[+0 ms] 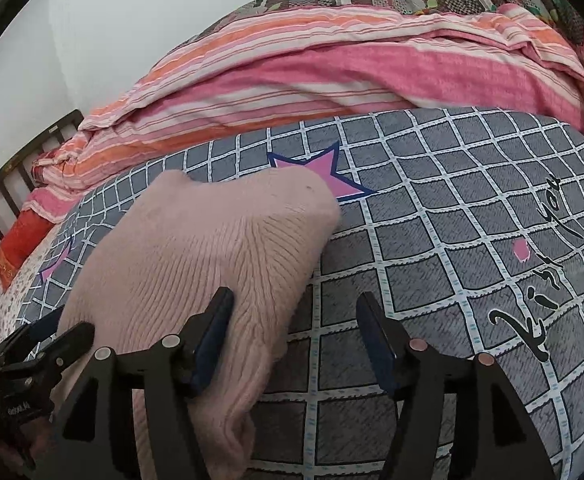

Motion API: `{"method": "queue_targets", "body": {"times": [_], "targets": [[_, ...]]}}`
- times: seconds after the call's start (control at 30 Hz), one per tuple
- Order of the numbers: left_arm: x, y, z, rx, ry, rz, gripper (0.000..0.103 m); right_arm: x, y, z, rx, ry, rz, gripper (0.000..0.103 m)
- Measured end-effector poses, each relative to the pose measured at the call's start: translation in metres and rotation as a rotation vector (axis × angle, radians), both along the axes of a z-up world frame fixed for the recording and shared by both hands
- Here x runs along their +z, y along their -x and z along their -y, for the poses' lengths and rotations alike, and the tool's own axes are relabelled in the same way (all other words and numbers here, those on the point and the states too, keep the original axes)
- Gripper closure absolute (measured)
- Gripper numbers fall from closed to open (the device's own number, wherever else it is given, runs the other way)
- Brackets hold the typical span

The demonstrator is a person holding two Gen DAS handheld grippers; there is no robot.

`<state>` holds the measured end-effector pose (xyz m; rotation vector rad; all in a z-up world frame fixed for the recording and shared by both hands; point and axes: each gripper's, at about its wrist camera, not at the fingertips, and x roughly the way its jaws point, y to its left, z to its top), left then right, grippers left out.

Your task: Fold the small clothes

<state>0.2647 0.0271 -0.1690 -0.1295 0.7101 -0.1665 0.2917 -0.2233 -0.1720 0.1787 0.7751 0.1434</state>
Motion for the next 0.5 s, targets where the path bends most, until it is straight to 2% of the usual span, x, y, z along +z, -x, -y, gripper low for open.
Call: {"method": "queue_targets", "body": {"times": [0.23,0.5], "targets": [[0.0007,-0.0021,0.0006,0.045,0.014,0.020,0.011,0.0001,0.0046,0.0015,-0.007,0.007,0.006,0.035],[-0.0029,-0.0037,0.0000,0.049,0.032,0.008,0.011,-0.0024,0.0057,0.0029,-0.020,0.004,0.015,0.028]]}}
